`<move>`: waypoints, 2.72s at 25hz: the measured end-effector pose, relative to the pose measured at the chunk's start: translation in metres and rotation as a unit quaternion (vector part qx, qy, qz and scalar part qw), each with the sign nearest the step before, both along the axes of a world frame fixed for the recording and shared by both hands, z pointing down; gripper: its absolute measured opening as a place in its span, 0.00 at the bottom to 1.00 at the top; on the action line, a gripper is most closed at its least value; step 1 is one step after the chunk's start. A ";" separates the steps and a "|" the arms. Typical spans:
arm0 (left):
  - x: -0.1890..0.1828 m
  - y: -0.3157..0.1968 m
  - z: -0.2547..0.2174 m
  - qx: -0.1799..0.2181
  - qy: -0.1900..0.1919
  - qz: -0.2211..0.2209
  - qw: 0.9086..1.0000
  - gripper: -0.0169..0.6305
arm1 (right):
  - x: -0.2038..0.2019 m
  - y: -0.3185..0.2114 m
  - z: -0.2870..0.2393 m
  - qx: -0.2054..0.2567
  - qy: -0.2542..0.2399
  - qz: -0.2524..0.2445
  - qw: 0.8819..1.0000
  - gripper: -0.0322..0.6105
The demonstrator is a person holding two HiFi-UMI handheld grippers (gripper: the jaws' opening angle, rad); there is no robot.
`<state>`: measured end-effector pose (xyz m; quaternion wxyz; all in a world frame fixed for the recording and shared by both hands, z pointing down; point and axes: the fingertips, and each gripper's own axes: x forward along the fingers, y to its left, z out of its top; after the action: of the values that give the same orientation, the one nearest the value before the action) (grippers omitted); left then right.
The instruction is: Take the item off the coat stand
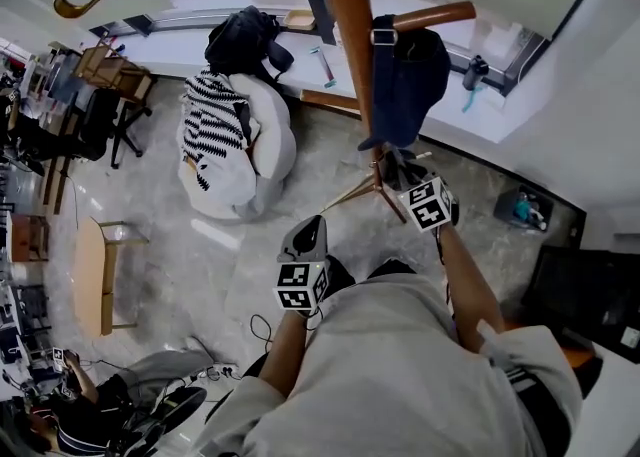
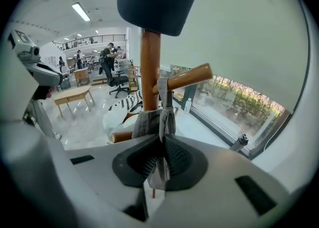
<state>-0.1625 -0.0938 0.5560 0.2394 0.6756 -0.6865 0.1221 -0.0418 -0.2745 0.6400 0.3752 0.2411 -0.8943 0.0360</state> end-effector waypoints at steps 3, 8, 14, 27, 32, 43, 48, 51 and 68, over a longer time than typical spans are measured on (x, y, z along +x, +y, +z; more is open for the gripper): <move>0.006 0.002 -0.003 0.004 0.000 0.005 1.000 0.04 | 0.002 0.002 -0.005 0.007 -0.009 0.003 1.000 0.08; 0.013 0.004 -0.005 0.005 0.001 0.016 1.000 0.04 | 0.002 0.007 -0.016 0.026 -0.008 -0.005 1.000 0.08; 0.026 -0.003 -0.004 0.004 0.000 0.045 0.999 0.04 | 0.002 0.008 -0.031 0.042 -0.014 -0.008 0.999 0.07; 0.046 -0.005 0.002 -0.002 0.000 0.091 0.996 0.04 | 0.009 0.009 -0.049 0.062 -0.031 0.007 0.998 0.07; 0.043 -0.006 0.001 0.000 0.001 0.087 0.996 0.04 | 0.013 0.007 -0.058 0.060 -0.038 0.013 0.997 0.07; 0.045 -0.019 0.000 0.005 0.002 0.091 0.996 0.04 | 0.024 0.003 -0.074 0.068 -0.043 0.021 0.997 0.07; 0.055 -0.026 -0.001 0.008 0.002 0.100 0.995 0.04 | 0.032 -0.002 -0.081 0.077 -0.047 0.023 0.996 0.07; 0.058 -0.027 -0.002 0.010 0.001 0.102 0.995 0.04 | 0.037 -0.004 -0.084 0.079 -0.050 0.027 0.995 0.07; 0.077 -0.037 -0.002 0.015 0.004 0.119 0.993 0.04 | 0.069 -0.014 -0.091 0.092 -0.054 0.061 0.992 0.07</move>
<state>-0.0856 -0.1305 0.5541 0.2159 0.7564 -0.6021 0.1367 0.0275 -0.2886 0.5488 0.2995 0.3266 -0.8964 -0.0103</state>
